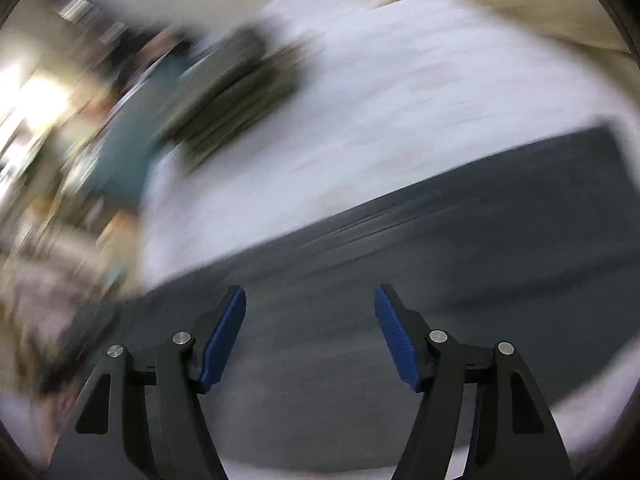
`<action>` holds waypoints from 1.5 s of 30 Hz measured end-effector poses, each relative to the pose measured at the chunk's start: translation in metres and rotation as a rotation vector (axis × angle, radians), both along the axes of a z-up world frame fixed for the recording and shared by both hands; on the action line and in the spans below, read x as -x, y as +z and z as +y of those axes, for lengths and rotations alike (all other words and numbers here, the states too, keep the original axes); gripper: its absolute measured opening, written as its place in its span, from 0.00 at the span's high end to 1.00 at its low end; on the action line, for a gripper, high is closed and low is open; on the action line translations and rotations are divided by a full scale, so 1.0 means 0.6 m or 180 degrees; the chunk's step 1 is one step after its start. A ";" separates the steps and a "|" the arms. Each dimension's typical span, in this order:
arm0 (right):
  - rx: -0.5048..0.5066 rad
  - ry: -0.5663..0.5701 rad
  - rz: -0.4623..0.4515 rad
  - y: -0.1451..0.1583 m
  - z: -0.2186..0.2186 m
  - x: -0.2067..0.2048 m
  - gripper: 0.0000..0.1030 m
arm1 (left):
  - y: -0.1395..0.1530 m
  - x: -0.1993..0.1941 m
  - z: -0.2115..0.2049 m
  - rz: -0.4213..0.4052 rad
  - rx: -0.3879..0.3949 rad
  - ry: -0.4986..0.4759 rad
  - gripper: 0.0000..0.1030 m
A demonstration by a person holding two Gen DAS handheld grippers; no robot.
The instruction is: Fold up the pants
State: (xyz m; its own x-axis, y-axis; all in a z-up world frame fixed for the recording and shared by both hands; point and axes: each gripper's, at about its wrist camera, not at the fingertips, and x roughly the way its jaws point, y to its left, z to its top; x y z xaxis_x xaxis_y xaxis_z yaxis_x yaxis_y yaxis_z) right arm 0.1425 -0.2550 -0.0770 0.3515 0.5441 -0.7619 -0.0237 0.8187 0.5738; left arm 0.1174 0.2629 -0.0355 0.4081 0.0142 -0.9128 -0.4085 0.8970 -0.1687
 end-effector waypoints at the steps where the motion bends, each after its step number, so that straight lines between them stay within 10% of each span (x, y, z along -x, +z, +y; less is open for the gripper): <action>1: -0.0131 0.0225 0.0021 -0.010 0.069 0.000 0.60 | 0.000 -0.001 -0.004 0.0002 -0.0025 -0.0023 0.84; 4: -0.0292 0.0706 0.0052 -0.039 0.231 -0.002 0.86 | -0.003 -0.006 -0.017 0.0026 -0.0144 -0.0122 0.84; 10: -0.0407 0.1384 0.0742 -0.137 0.451 0.021 0.88 | -0.005 -0.014 -0.045 0.0025 -0.0269 -0.0414 0.85; 15: -0.0064 0.1296 0.0963 -0.196 0.480 0.023 0.96 | -0.017 -0.020 -0.099 0.0113 -0.0296 -0.0898 0.85; 22: -0.0336 0.1011 0.0691 -0.124 0.365 0.025 0.80 | -0.001 -0.017 -0.133 0.0007 -0.0610 -0.0983 0.85; 26: -0.0151 0.0548 0.0465 -0.082 0.214 0.031 0.14 | 0.005 -0.004 -0.154 -0.0041 -0.0783 -0.0920 0.85; 35: 0.0338 -0.0339 0.0013 -0.039 -0.092 0.099 0.14 | 0.025 0.013 -0.318 -0.0193 -0.1636 -0.1236 0.84; 41: -0.0316 -0.0898 0.0042 -0.052 -0.160 0.110 0.14 | -0.026 0.058 -0.512 -0.0299 -0.2359 -0.2064 0.83; 45: -0.0698 -0.1066 0.0227 -0.080 -0.187 0.101 0.14 | -0.130 0.083 -0.612 0.0041 -0.2414 -0.2757 0.81</action>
State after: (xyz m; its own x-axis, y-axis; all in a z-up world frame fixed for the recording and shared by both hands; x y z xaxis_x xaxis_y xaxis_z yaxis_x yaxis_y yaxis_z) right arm 0.0818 -0.3673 -0.1250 0.4873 0.5608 -0.6694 0.2696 0.6325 0.7262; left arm 0.0673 -0.1045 -0.1137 0.5398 0.2807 -0.7936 0.3967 0.7467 0.5339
